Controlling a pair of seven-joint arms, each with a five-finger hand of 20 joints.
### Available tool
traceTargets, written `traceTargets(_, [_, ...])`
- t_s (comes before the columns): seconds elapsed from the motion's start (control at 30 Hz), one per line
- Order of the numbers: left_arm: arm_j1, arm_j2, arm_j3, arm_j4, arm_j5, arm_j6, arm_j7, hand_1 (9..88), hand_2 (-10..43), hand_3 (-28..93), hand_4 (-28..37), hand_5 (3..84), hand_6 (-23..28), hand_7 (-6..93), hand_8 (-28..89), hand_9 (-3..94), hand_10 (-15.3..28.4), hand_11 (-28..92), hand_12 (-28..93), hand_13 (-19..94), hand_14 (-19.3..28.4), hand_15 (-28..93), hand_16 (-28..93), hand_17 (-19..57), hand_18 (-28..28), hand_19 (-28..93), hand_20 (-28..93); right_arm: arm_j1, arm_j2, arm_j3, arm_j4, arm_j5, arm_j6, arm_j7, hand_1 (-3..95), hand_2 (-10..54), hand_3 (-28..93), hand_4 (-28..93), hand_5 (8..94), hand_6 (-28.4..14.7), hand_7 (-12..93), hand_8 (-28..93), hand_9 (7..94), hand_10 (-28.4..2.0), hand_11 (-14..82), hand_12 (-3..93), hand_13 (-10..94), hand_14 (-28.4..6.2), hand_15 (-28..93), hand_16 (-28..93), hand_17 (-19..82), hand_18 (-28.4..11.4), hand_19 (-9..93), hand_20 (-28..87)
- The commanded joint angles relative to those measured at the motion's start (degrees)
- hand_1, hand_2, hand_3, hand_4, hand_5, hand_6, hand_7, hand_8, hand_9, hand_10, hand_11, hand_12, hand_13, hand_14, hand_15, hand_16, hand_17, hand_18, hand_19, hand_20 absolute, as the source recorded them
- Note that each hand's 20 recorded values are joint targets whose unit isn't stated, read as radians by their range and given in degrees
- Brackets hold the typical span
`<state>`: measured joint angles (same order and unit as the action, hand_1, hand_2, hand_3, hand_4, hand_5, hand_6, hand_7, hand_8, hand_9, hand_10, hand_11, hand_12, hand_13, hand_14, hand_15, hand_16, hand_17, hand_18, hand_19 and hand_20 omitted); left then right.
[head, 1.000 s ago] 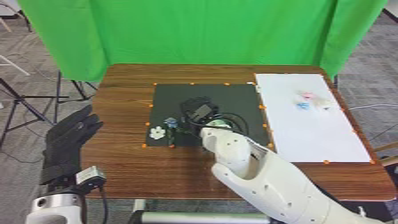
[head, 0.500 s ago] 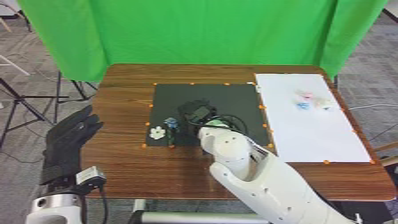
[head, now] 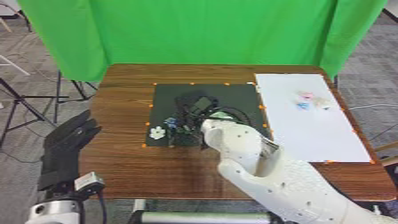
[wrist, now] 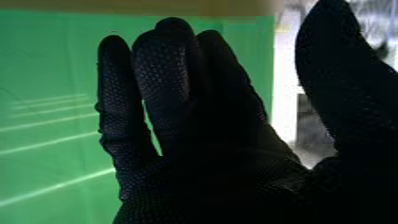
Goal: Arrange flowers
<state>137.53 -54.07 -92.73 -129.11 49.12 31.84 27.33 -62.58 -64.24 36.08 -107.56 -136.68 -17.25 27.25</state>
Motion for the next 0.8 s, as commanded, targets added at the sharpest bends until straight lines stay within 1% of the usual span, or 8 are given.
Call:
traceTargets(0.03, [1.9, 0.67, -0.48, -0.81, -0.91, 1.48, 1.63, 26.8, 4.1, 82, -18.3, 41.0, 11.0, 15.9, -11, 34.8, 20.1, 37, 5, 24, 26.9, 64, -18, -9.3, 21.1, 60, 1, 3.5, 14.7, 5.9, -0.4, 4.6, 6.1, -0.4, 32.2, -5.1, 83, -25, 54.9, -12.1, 15, -8, 54.0, -21.6, 34.2, 19.0, 60, -12.7, 78, 13, 29, -23.1, 89, -3])
traceTargets(0.1, [2.0, 0.86, -0.23, -0.88, -1.19, 1.84, 2.11, 26.8, 4.2, 82, -18.7, 41.0, 11.0, 15.9, -11, 34.8, 20.2, 37, 5, 24, 26.9, 64, -18, -9.3, 21.0, 60, 1, 2.9, 16.9, 8.3, 0.3, 7.0, 6.2, 0.1, 32.1, -4.8, 83, -25, 54.8, -11.8, 15, -8, 54.3, -21.4, 33.6, 18.7, 60, -12.3, 78, 13, 29, -22.8, 89, -3])
traceTargets(0.27, [1.6, 0.71, 0.31, -0.77, -1.22, 1.66, 2.08, 26.6, 4.3, 82, -19.2, 41.0, 11.1, 15.8, -11, 34.9, 20.2, 37, 5, 24, 26.8, 64, -18, -9.2, 21.0, 60, 1, 2.0, 22.3, 12.0, 3.3, 11.0, 8.4, 1.8, 31.5, -3.8, 84, -25, 54.4, -11.3, 16, -9, 54.5, -20.7, 30.2, 18.1, 60, -11.8, 78, 14, 30, -22.2, 90, -3])
traceTargets(0.37, [1.4, 0.68, 0.61, -0.75, -1.11, 1.84, 2.08, 26.5, 4.4, 82, -19.3, 41.1, 11.1, 15.8, -11, 34.9, 20.2, 37, 5, 24, 26.8, 64, -18, -9.2, 21.0, 60, 1, 4.6, 26.2, 9.7, 5.8, 13.7, 9.9, 4.3, 31.5, -3.8, 84, -25, 54.0, -11.1, 16, -9, 54.6, -20.6, 29.5, 18.1, 60, -11.6, 78, 14, 30, -22.0, 90, -4])
traceTargets(0.57, [1.2, 0.61, 0.81, -0.75, -1.14, 1.85, 2.21, 26.5, 4.5, 82, -19.4, 41.1, 11.1, 15.8, -11, 34.9, 20.2, 37, 5, 24, 26.8, 64, -18, -9.2, 21.0, 60, 1, 2.5, 27.4, 15.0, 9.6, 14.6, 7.4, 6.5, 31.2, -3.9, 85, -25, 53.4, -10.9, 17, -9, 53.6, -20.4, 27.1, 17.7, 61, -10.2, 79, 14, 31, -21.6, 91, -3])
traceTargets(0.63, [1.0, 0.64, 1.04, -0.62, -1.32, 1.84, 2.56, 26.5, 4.6, 82, -19.4, 41.1, 11.1, 15.8, -11, 34.9, 20.2, 37, 5, 24, 26.8, 64, -18, -9.2, 21.0, 60, 1, 3.4, 28.6, 13.3, 10.6, 15.3, 8.8, 7.2, 31.2, -4.0, 85, -25, 52.8, -11.0, 17, -9, 53.1, -20.5, 26.3, 17.5, 61, -10.1, 79, 14, 31, -21.5, 91, -4])
traceTargets(0.73, [0.9, 0.34, 1.22, -0.52, -1.14, 1.59, 2.26, 26.4, 4.6, 82, -19.4, 41.0, 11.1, 15.8, -11, 34.8, 20.1, 37, 5, 24, 26.8, 64, -18, -9.2, 21.0, 60, 1, 2.7, 27.4, 14.5, 12.7, 14.5, 6.9, 7.8, 31.1, -4.1, 85, -25, 52.3, -10.9, 17, -9, 52.4, -20.5, 25.5, 17.6, 61, -10.1, 79, 14, 31, -21.3, 91, -4])
traceTargets(0.8, [0.6, 0.29, 1.35, -0.44, -1.05, 1.38, 2.18, 26.4, 4.6, 82, -19.4, 41.0, 11.1, 15.8, -11, 34.8, 20.1, 37, 5, 24, 26.9, 64, -18, -9.2, 21.0, 60, 1, 2.8, 27.6, 13.6, 13.8, 15.2, 7.5, 8.6, 31.1, -4.1, 85, -26, 52.1, -10.8, 17, -9, 52.1, -20.5, 25.0, 17.5, 61, -10.2, 79, 14, 31, -21.2, 90, -4])
